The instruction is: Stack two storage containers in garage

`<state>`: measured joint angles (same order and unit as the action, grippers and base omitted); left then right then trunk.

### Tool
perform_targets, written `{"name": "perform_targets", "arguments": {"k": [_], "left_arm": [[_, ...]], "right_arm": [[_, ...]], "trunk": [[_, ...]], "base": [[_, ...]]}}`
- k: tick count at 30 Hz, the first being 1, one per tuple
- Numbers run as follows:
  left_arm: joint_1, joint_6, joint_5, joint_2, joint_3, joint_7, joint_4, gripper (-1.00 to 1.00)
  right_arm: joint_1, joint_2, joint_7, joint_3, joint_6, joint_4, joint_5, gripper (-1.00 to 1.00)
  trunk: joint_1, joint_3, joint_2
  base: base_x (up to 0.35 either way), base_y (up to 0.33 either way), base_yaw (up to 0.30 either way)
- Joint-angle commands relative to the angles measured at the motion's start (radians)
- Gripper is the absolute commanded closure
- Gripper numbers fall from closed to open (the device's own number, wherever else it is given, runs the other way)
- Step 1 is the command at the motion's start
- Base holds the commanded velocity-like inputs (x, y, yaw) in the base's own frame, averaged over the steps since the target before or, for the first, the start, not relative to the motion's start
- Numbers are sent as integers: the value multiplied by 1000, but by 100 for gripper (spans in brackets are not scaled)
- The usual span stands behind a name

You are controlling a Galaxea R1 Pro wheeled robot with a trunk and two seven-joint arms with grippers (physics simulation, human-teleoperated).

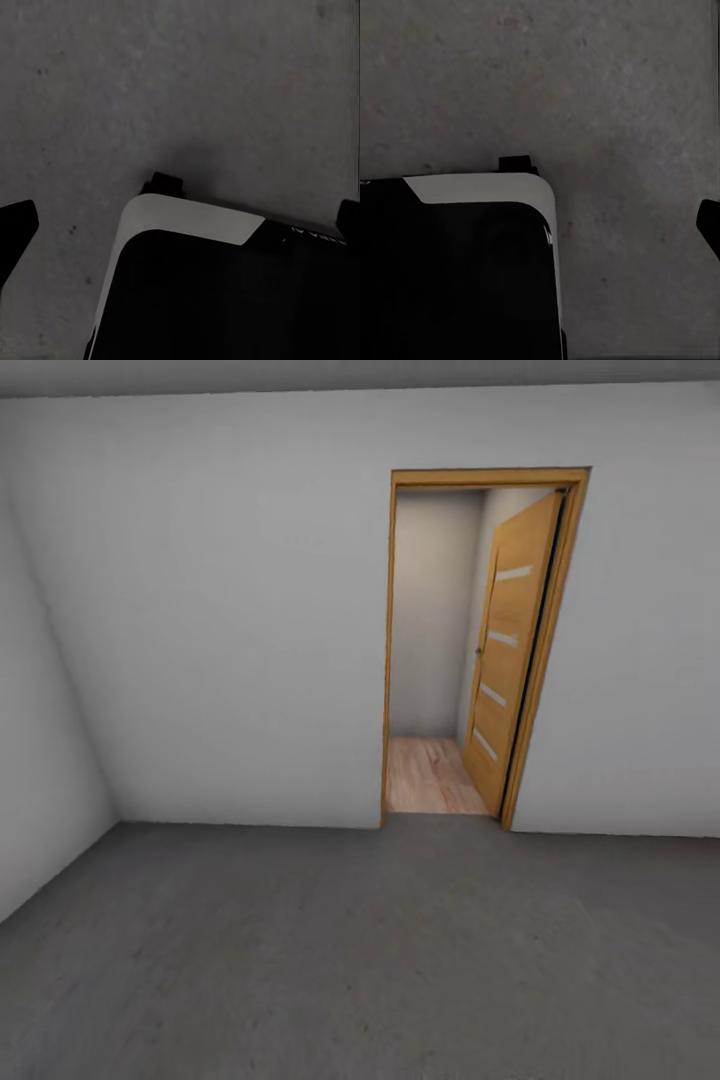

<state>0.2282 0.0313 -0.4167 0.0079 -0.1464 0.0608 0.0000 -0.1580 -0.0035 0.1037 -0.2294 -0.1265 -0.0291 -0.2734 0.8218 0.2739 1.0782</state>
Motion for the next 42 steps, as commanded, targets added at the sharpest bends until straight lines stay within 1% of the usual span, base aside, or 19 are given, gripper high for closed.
{"name": "perform_targets", "arguments": {"k": [1, 28, 33, 42], "left_arm": [[0, 2, -8, 0, -9, 2, 0, -100], [0, 2, 2, -2, -9, -9, -1, -100], [0, 1, 5, -2, -9, -9, -2, -100], [0, -6, 6, 0, -10, -9, -3, -100]], "right_arm": [[-2, 0, 0, -8, -5, -3, -9, -100], [-2, 0, 1, -8, -6, -3, -10, -100], [-2, 0, 1, -9, -3, -3, -9, -100], [-2, 1, 5, -10, 2, -3, -5, -100]], "trunk": [[0, 0, 1], [0, -20, 1], [0, -21, 1], [0, -22, 1]], "base": [[0, 0, -296], [1, 0, -294], [160, 0, -105], [304, 0, -12]]}}
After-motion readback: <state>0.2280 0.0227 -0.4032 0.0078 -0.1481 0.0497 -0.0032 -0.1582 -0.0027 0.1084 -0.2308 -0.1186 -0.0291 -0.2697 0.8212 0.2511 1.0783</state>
